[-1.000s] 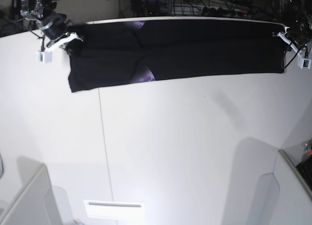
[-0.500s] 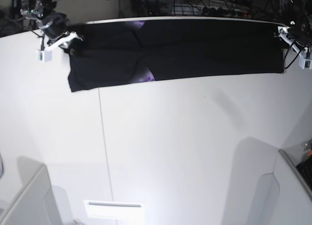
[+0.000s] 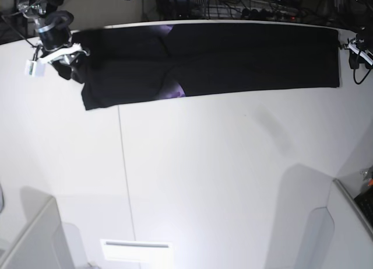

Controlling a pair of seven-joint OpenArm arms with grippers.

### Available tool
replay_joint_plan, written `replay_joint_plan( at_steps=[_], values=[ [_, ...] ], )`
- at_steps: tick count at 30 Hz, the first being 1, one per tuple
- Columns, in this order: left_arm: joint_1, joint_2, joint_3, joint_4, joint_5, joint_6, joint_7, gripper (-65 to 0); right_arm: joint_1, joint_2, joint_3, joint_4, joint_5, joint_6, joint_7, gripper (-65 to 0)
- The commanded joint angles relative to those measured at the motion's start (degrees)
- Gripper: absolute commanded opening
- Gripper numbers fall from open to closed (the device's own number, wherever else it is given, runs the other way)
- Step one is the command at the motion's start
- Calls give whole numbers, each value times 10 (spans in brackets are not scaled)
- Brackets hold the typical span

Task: Fold the T-shirt properly
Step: 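Open both grippers and raise them off the folded strip, then lower both grippers onto the two ends of the folded strip and grasp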

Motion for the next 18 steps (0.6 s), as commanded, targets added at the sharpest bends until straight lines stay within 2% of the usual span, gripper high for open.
replay_joint_plan(
  at_steps=[1, 2, 4, 5, 7, 8, 14, 18],
  values=[
    [-3, -7, -1, 8, -2, -4, -5, -550, -3, 2, 0, 11, 6, 8, 11, -366],
    [-4, 0, 0, 5, -3, -4, -5, -650, -1, 1, -7, 9, 6, 9, 11, -371],
    [-14, 10, 22, 1, 0, -4, -5, -650, 11, 5, -35, 7, 6, 10, -3, -435],
    [-18, 12, 33, -2, 1, -4, -5, -650, 18, 6, -49, 6, 6, 10, -14, -482],
    [-22, 19, 54, -19, 1, -3, -5, -650, 41, 6, -72, -4, 6, 16, -43, -620],
    [-23, 20, 64, -27, 1, 0, -5, -650, 53, 2, -80, -15, 6, 22, -56, -650],
    [-26, 27, 108, -90, 9, 1, -77, -650, 82, 0, -86, -76, 6, 25, -66, -650],
    [-30, 31, 115, -110, 65, 17, -100, -650, 103, 4, -83, -131, 6, 25, -66, -650]
  ],
)
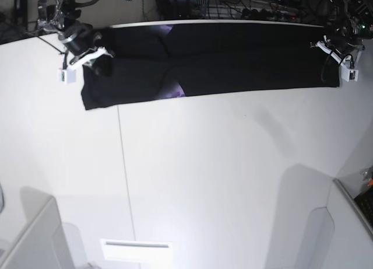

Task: Fold the T-shirt properly
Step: 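Lower both grippers onto the two ends of the folded strip and grasp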

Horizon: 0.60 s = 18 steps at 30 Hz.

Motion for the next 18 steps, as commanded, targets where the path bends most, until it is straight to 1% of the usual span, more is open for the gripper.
replay_joint_plan(
  at_steps=[1, 6, 11, 18],
  values=[
    [-1, -10, -2, 4, 12, 3, -10, -650, 7, 9, 5, -5, 6, 6, 9, -650],
    [-30, -11, 31, -24, 41, 3, -22, -650, 47, 9, 5, -77, 6, 6, 10, -650],
    [-89, -4, 38, -65, 84, 3, -20, -650, 96, 9, 5, -126, 6, 6, 9, -650],
    [-165, 5, 38, -68, 127, 3, -18, -650, 179, 10, 5, -191, 6, 5, 8, -650]
  ],
)
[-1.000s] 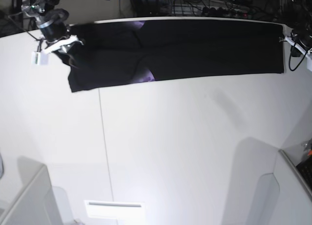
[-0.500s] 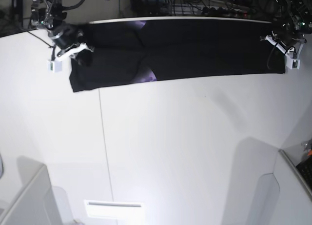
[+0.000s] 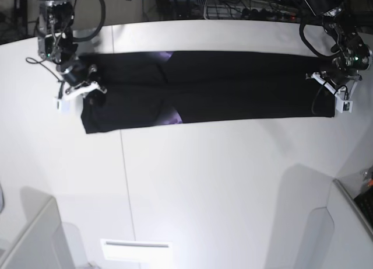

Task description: Fold the T-shirt properly

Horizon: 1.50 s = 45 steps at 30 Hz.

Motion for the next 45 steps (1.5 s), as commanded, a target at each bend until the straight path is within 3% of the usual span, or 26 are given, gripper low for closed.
replay_joint_plan(
  at_steps=[1, 8, 15, 18, 23, 27, 30, 35, 39, 45],
  values=[
    [-13, -8, -1, 5, 11, 2, 5, -650, 9, 8, 1, -3, -12, -11, -2, -650],
    [-60, -11, -4, 30, 14, 2, 72, -650, 20, 8, 2, 26, -12, -11, -2, -650],
    [-33, -11, -6, 174, 4, -2, 104, -650, -11, 7, 4, 134, -7, -11, -2, -650],
    [-5, -12, -19, 220, -44, -2, 105, -650, -27, 6, 2, 186, -7, -11, -2, -650],
    [33, -16, -103, 223, -155, -2, 105, -650, -58, 6, 1, 256, -7, -11, -2, -650],
    [66, -35, -139, 177, -233, -2, 102, -214, -73, 6, 0, 279, -7, -11, -3, -650],
    [72, -55, -129, 121, -261, -2, 101, -8, -75, 2, -1, 277, -7, -11, -3, -650],
    [68, -76, -89, 35, -262, -2, 69, -15, -74, 1, -13, 278, -7, -11, -21, -650],
    [73, -77, -49, -7, -261, -2, 15, -58, -73, 1, -21, 278, -9, -11, -27, -650],
    [62, -77, -11, -68, -261, -2, -10, -56, -73, 1, -21, 278, -8, -11, -27, -650]
  ],
)
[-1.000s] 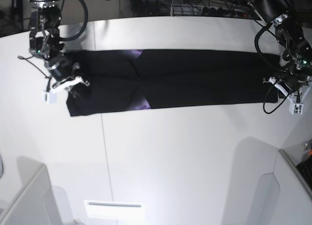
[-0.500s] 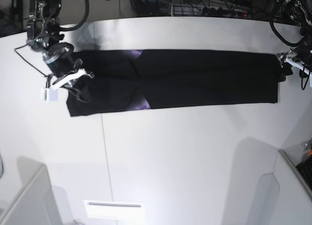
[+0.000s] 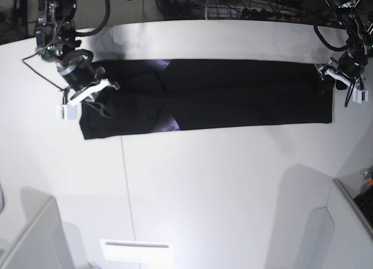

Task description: Fold the T-shirt properly

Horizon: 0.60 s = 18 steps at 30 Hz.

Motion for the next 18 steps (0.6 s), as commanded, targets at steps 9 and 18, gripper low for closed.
replay_joint_plan(
  at_steps=[9, 18],
  values=[
    [-18, -7, 7, -51, 1, 2, 2, -283, 3, 6, 2, 11, 5, 5, 14, -650],
    [-28, -8, 6, -80, 1, 2, 1, -650, 3, 6, 2, 11, 5, 5, 14, -650]
  ],
)
